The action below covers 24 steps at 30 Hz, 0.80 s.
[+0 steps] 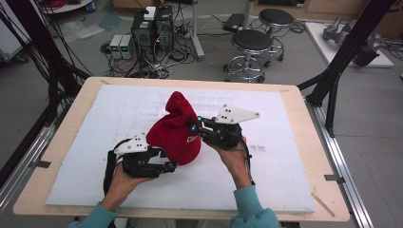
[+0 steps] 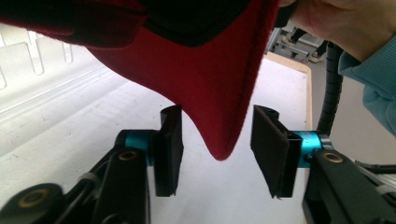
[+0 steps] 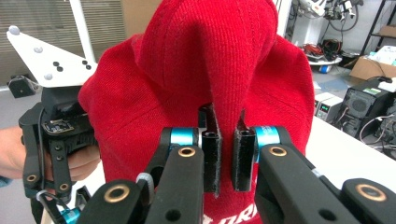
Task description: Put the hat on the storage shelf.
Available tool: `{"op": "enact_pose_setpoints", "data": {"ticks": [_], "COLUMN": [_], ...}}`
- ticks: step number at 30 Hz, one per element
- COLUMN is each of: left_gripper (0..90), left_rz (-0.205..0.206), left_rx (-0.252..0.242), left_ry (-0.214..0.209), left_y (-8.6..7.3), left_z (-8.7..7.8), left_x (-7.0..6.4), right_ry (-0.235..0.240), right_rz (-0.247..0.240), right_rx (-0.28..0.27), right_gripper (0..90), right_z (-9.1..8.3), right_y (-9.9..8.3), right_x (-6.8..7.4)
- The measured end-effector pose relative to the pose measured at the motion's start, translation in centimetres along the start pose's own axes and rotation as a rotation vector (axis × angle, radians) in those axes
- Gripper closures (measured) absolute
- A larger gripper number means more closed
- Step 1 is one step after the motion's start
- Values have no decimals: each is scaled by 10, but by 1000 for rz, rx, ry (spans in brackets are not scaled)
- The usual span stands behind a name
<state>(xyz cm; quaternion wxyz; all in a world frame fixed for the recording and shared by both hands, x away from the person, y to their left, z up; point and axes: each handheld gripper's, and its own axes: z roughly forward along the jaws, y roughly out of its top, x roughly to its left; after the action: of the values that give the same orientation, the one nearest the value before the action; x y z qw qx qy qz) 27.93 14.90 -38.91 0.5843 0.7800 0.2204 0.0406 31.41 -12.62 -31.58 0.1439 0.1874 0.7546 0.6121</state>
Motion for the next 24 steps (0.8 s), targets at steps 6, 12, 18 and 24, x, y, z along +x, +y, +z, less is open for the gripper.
{"op": "enact_pose_setpoints", "data": {"ticks": [6,12,18,24], "left_gripper": [716,842,852,854], "left_rz": [13,31,27,22], "left_rx": [-27,-19,-22,-14], "left_ry": [4,36,55,51], "left_y": [1,1,2,2], "left_z": [-2,-5,-6,-8], "left_x": [0,0,0,0], "right_ry": [13,18,17,20], "right_rz": [10,9,1,-2], "right_rx": [-14,-23,-25,-29], "right_gripper": [855,855,851,814], "right_z": [2,2,2,2], "right_y": [0,0,1,0], "right_x": [2,2,3,3]}}
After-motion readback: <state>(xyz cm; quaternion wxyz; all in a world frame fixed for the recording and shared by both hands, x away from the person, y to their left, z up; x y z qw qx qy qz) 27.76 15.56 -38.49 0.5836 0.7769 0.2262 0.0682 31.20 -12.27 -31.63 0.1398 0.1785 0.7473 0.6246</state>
